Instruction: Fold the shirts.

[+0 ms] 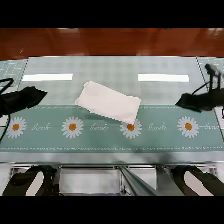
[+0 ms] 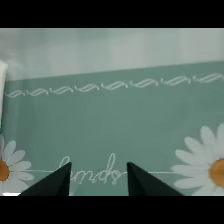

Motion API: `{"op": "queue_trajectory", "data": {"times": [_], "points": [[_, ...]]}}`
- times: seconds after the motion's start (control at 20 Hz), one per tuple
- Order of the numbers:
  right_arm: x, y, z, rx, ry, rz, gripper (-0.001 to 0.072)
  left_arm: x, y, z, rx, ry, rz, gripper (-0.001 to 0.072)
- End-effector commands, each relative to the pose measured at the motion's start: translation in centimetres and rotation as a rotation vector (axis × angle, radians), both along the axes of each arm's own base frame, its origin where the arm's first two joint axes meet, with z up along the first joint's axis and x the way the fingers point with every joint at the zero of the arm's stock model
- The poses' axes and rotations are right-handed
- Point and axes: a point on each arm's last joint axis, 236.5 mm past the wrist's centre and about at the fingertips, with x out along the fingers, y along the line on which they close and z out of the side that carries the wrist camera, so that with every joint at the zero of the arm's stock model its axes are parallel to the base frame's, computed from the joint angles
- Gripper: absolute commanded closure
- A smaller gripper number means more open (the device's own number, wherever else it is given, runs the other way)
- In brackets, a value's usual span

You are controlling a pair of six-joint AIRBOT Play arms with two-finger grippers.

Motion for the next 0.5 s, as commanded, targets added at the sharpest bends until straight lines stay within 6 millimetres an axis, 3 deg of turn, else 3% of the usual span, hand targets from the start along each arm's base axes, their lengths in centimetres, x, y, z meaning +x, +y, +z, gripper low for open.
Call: {"op": "queue_trajectory", "data": {"times": [0.0,0.2,0.35,0.45], "points": [[-1.4,5.3,-5.1,0.333,0.028,-0.107,0.0292,-0.9,-2.6,-1.6,-0.012,0.019,-0.073,0.0687],[0.7,12.6,-8.4,0.576,0.13,-0.08,0.0293,-0.8,-3.3,-3.3,-0.013,0.039,-0.086,0.0687],[1.9,16.4,-10.7,0.619,0.2,-0.04,0.0294,-0.5,-3.2,-3.8,-0.014,0.053,-0.08,0.0687],[2.5,18.8,-11.3,0.628,0.225,0.013,0.0294,-0.3,-3.2,-4.0,-0.014,0.056,-0.077,0.0687]]}}
